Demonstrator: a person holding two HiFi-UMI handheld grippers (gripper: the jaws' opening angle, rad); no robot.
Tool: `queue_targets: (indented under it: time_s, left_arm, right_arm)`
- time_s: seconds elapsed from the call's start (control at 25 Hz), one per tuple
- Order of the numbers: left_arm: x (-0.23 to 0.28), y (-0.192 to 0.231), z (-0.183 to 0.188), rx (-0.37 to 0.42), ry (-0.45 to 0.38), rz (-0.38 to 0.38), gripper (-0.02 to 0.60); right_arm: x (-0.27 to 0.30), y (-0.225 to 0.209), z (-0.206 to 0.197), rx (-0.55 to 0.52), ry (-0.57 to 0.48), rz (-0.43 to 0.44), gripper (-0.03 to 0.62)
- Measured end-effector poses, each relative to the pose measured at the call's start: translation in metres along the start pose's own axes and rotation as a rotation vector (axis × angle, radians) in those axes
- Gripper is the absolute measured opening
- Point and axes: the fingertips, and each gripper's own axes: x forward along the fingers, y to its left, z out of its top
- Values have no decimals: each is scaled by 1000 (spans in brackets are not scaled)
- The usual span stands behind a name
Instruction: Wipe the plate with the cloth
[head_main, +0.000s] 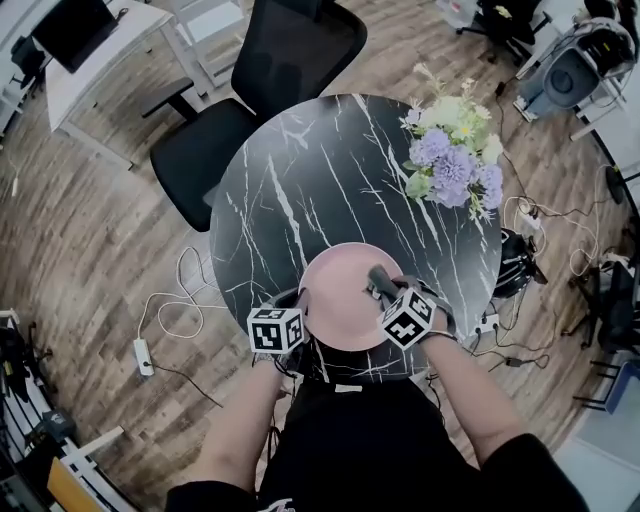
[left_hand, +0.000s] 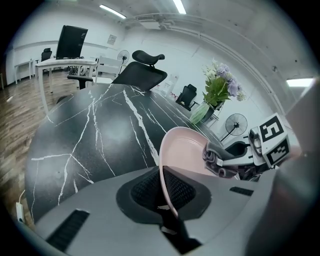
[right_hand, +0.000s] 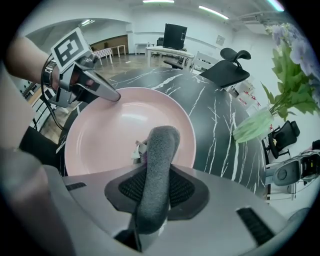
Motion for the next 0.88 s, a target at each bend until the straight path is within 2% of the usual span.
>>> queue_targets:
  time_s: [0.44, 0.88]
  left_arm:
    - [0, 0, -4, -29, 11, -13, 37]
    - [2, 0, -6, -56, 10, -19, 41]
  right_arm:
    - [17, -35, 45, -74, -12, -83, 107]
    - [34, -29, 96, -206, -51, -127, 106]
